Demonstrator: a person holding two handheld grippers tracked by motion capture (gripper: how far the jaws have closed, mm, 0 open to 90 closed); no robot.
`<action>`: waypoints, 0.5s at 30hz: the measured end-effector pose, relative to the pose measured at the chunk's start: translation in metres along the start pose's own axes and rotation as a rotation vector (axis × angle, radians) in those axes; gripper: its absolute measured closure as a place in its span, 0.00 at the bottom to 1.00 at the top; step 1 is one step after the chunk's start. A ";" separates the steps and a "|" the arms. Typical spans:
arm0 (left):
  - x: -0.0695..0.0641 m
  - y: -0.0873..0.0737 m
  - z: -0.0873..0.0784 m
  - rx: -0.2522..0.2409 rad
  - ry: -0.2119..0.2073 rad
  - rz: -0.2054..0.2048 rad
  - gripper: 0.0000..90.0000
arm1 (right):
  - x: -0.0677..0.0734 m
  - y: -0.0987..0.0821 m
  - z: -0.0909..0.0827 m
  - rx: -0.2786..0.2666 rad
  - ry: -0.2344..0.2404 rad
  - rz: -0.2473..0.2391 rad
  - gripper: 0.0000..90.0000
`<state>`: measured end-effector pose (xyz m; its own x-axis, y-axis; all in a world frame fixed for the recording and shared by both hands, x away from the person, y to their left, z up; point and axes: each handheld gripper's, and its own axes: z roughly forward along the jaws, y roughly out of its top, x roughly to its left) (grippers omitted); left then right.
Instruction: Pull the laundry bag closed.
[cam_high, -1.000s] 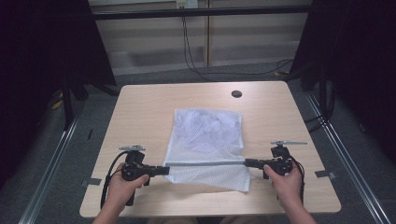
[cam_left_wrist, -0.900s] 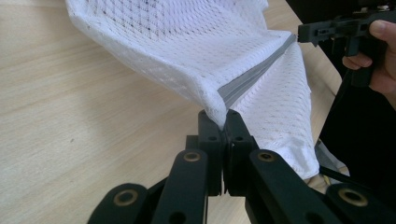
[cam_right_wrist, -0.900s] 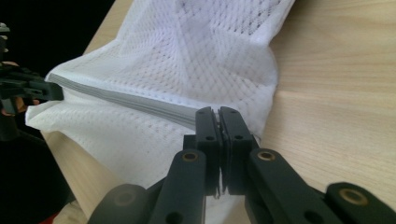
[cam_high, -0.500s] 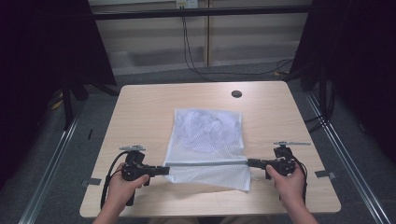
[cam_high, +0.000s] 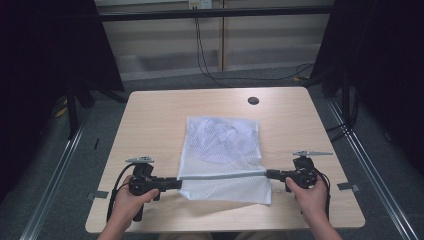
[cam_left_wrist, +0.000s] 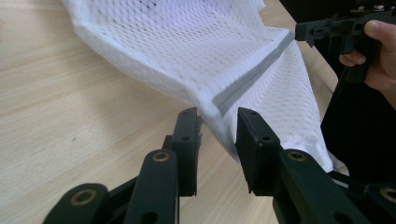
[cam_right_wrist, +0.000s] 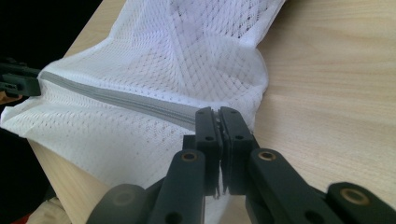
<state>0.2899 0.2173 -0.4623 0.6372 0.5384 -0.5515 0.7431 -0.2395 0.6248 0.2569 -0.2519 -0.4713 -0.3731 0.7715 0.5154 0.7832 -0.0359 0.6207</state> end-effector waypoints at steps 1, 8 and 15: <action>0.000 0.000 -0.001 -0.004 -0.003 -0.002 0.76 | -0.001 0.000 -0.001 -0.005 -0.003 -0.004 0.97; 0.000 0.001 -0.005 -0.011 0.020 0.016 0.71 | 0.000 0.000 -0.003 -0.024 -0.012 -0.022 0.90; 0.002 0.001 -0.004 -0.009 0.064 0.062 0.57 | 0.000 0.001 -0.010 -0.056 -0.040 -0.069 0.70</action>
<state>0.2907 0.2210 -0.4607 0.6675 0.5733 -0.4752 0.7006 -0.2673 0.6616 0.2528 -0.2582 -0.4653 -0.4040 0.7981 0.4470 0.7268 -0.0167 0.6867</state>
